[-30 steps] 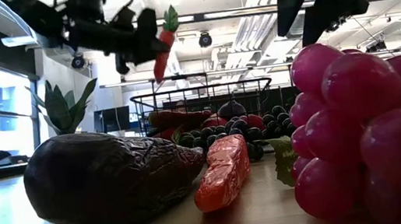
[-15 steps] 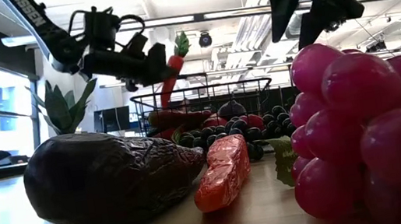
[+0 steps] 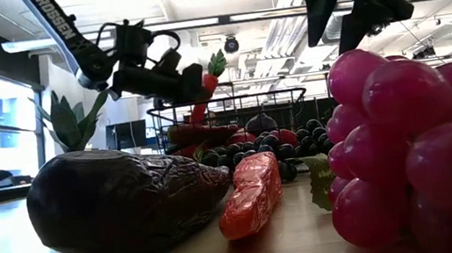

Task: Build produce basket
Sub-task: Put the orange carrot into the wire basket

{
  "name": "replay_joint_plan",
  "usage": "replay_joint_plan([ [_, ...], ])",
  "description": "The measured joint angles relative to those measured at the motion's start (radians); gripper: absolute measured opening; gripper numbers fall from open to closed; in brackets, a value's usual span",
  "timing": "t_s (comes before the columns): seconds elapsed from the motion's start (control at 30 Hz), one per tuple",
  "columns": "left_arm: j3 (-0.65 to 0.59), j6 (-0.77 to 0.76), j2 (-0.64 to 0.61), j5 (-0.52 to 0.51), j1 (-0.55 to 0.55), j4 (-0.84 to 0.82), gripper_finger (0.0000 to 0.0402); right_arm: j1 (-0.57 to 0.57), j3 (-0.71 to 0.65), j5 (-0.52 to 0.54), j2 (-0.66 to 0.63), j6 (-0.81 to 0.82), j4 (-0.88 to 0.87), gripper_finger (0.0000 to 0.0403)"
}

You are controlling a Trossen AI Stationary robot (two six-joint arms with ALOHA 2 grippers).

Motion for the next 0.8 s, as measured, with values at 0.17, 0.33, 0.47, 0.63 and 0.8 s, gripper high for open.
replay_joint_plan([
  [0.17, 0.003, 0.038, 0.001, -0.005, 0.004, -0.05, 0.0145, 0.0, 0.0, -0.01, 0.0, 0.023, -0.001, 0.0225],
  [0.33, 0.003, 0.067, 0.001, -0.006, 0.007, -0.118, 0.0159, 0.001, 0.0, -0.011, 0.0, 0.042, -0.003, 0.0225],
  [0.47, 0.003, 0.094, 0.001, -0.008, 0.007, -0.139, 0.0174, 0.001, 0.0, -0.011, 0.0, 0.042, -0.003, 0.0225],
  [0.63, 0.003, 0.095, -0.016, -0.013, 0.007, -0.172, 0.0195, 0.0, 0.0, -0.011, 0.0, 0.042, -0.003, 0.0225],
  [0.8, 0.003, 0.086, -0.049, -0.015, 0.008, -0.246, 0.0219, 0.0, 0.0, -0.011, 0.0, 0.051, -0.003, 0.0225],
])
